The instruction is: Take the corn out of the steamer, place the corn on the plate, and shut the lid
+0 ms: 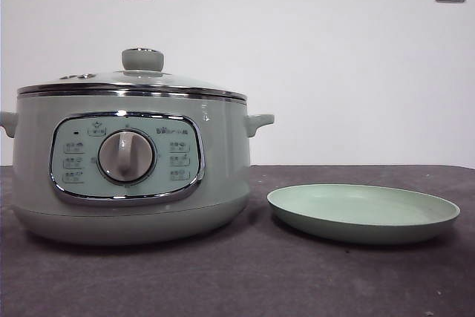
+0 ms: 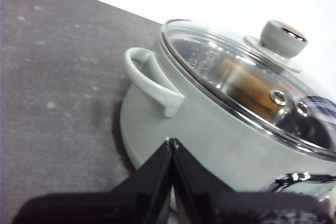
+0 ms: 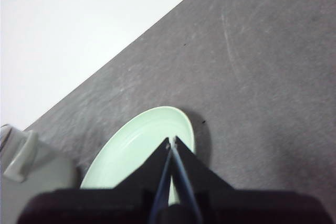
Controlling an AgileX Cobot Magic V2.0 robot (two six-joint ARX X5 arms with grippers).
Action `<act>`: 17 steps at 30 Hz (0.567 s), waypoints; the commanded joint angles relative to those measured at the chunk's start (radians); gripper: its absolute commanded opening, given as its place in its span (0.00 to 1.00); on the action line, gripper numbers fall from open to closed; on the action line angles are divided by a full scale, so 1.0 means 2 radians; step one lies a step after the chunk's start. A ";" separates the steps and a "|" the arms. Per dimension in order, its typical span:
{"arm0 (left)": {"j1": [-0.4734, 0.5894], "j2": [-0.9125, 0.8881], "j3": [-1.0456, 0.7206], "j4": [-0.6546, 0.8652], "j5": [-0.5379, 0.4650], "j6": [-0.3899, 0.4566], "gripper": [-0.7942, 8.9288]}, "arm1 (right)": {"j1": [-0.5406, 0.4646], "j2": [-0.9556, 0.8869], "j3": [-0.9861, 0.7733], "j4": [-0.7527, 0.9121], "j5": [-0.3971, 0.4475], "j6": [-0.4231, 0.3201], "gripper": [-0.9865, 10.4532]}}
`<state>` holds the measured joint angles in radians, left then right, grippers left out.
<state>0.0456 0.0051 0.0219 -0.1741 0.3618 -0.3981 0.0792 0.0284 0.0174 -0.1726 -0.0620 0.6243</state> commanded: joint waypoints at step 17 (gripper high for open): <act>0.000 0.008 0.143 -0.138 0.005 -0.008 0.07 | 0.000 0.181 0.207 -0.081 -0.116 -0.130 0.08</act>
<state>0.0456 0.0147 0.2996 -0.4507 0.3698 -0.4168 0.0792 0.3775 0.4156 -0.3363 -0.2886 0.4217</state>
